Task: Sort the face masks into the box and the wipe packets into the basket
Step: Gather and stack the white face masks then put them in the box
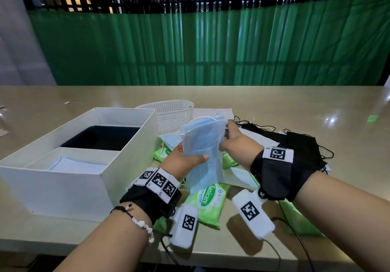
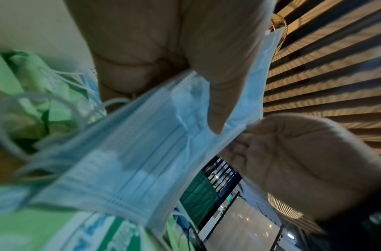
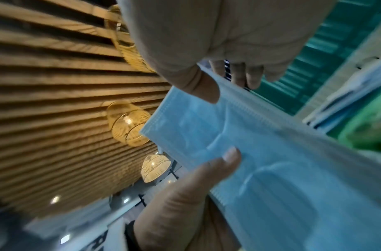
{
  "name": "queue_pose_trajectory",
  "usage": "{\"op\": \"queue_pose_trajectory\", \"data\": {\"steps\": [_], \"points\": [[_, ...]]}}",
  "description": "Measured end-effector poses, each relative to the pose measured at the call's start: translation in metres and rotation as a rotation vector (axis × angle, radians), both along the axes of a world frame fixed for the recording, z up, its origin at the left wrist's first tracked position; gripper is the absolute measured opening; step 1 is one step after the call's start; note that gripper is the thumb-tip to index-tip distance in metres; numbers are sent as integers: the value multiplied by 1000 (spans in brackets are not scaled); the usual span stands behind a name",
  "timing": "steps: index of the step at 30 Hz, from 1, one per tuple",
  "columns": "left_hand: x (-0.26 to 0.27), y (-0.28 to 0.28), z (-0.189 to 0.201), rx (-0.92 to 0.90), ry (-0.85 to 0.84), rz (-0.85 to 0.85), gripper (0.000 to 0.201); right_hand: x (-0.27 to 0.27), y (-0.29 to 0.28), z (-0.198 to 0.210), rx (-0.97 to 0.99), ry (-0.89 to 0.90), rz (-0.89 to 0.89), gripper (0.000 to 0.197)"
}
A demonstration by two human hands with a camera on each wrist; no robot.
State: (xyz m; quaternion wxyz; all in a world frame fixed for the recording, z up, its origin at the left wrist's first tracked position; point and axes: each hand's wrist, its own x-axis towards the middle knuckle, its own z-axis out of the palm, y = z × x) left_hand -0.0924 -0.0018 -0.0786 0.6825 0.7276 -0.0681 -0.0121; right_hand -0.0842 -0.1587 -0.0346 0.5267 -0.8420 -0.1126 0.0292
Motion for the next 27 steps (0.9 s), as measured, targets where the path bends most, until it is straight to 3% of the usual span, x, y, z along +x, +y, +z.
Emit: {"op": "queue_pose_trajectory", "data": {"steps": [3, 6, 9, 11, 13, 19, 27], "points": [[-4, -1, -4, 60, 55, -36, 52, -12, -6, 20, -121, -297, 58, 76], [-4, -1, -7, 101, 80, -35, 42, -20, -5, 32, -398, -616, 144, 80], [0, 2, -11, 234, 104, 4, 26, -22, -3, 40, -784, -704, 127, 70], [0, 3, -11, 304, 127, 13, 30, -23, -2, 43, -918, -711, 120, 62], [-2, 3, -11, 317, 149, 10, 41, -23, -2, 43, -945, -700, 78, 59], [-2, 1, -14, 407, 188, 62, 23, -23, 1, 42, -969, -656, 91, 63], [-5, 0, -9, 477, 187, 43, 34, -18, 0, 40, -888, -707, 103, 58]]}}
